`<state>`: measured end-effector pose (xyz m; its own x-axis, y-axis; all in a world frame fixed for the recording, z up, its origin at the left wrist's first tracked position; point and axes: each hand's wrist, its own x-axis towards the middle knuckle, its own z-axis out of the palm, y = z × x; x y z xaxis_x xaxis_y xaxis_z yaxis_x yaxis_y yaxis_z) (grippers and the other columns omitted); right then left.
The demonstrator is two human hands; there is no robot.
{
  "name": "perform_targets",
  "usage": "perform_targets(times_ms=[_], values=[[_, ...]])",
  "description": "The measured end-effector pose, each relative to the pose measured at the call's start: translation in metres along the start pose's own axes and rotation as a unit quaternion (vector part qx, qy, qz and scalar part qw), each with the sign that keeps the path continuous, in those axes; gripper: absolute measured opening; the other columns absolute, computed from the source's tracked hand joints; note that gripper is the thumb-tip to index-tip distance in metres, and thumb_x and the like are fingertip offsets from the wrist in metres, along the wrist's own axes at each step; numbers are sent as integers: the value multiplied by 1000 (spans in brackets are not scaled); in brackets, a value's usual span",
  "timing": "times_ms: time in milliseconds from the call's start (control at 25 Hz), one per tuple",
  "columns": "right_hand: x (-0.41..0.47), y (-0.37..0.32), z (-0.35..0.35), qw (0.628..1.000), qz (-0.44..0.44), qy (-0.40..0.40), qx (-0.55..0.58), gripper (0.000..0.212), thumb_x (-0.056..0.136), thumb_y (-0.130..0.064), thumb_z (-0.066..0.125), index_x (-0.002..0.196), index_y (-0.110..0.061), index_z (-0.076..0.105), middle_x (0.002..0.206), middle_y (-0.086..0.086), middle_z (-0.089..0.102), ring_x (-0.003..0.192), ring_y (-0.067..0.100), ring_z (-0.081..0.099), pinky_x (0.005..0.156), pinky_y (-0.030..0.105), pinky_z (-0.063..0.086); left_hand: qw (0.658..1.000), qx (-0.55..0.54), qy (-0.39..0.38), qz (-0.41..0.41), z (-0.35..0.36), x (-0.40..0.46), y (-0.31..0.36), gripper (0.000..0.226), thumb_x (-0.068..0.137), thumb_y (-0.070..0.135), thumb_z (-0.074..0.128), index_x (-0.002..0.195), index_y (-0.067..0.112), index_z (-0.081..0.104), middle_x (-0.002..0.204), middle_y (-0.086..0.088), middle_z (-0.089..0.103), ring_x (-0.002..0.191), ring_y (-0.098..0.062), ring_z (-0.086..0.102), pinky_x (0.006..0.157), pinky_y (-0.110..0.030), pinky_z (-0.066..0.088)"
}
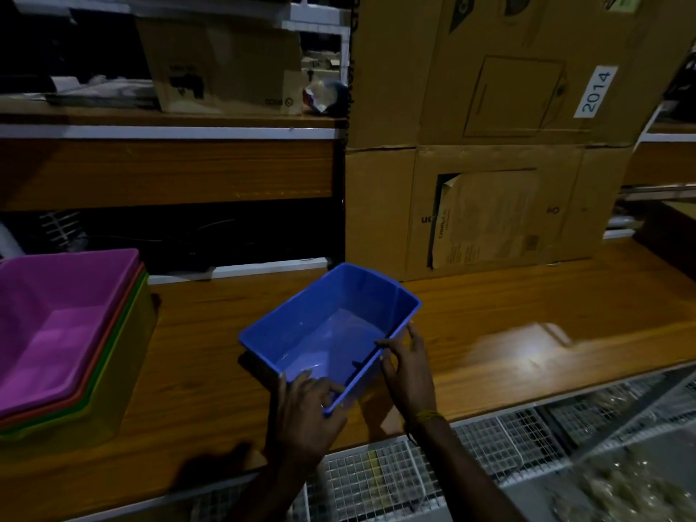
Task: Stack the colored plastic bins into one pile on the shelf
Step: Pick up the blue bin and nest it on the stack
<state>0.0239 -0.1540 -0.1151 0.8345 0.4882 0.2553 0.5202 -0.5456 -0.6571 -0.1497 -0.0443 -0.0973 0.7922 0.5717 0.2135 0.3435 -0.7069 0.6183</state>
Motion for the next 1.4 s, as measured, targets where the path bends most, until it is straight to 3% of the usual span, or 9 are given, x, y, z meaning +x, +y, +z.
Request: perform_targets(times_ms=[160,320,440,600,760,880,1040,1160,1400], values=[[12,6,-1,999,-13,4,-44,26,90,-17,66,114,-26,67,160,14,27,149,34,20,112,48,37,995,-56,79,-32,-16,1,-40,30,66,36,50,83,26,72,83,6,66,117,-36,58,101,-44,43],[12,9,-5,997,-33,19,-62,25,88,-16,66,114,-15,68,121,12,59,122,34,53,97,49,49,985,8,136,-108,-34,15,-57,25,78,13,57,93,24,73,101,0,68,99,-29,57,91,-39,42],[-5,4,-3,995,-56,40,-66,27,88,-17,67,115,-16,67,110,9,64,106,29,57,89,43,51,983,-5,141,-119,-28,28,-55,28,85,1,60,104,16,73,109,-9,68,104,-33,60,93,-41,46],[-24,-3,-4,993,-84,55,-62,30,89,-26,56,118,-22,64,106,7,67,96,30,62,79,48,53,992,-1,78,-103,2,29,-18,34,90,19,62,123,20,65,134,-10,51,122,-32,47,102,-43,42],[-44,-18,-5,994,-96,51,21,35,92,-26,42,121,-23,62,109,5,61,96,21,59,77,39,51,998,43,2,-46,37,21,12,45,90,37,59,134,33,56,157,-10,29,142,-39,26,113,-51,32],[-45,-28,-12,989,-102,66,79,35,94,-25,41,120,-20,63,106,4,62,98,12,57,81,28,48,998,51,-29,-23,44,15,17,35,89,51,47,119,42,63,157,-7,30,143,-43,22,114,-52,29],[-32,-20,-26,983,-87,127,100,32,94,-26,44,113,-15,66,104,7,65,99,16,57,84,34,50,998,-56,-25,-29,22,14,-3,28,79,58,45,83,37,63,146,-7,42,138,-33,35,104,-47,40],[-20,-8,-29,988,-29,139,68,26,93,-22,50,112,-17,67,108,7,63,103,24,55,89,45,50,991,-126,-24,-36,-6,12,-22,4,81,40,63,81,36,61,151,-2,36,141,-21,36,98,-42,45],[-6,-22,-22,994,44,23,102,28,99,-19,53,126,-16,62,127,10,56,113,24,55,93,39,51,981,-121,118,-92,-38,8,-48,30,81,0,65,93,27,66,131,-4,46,106,-29,61,84,-33,47]])
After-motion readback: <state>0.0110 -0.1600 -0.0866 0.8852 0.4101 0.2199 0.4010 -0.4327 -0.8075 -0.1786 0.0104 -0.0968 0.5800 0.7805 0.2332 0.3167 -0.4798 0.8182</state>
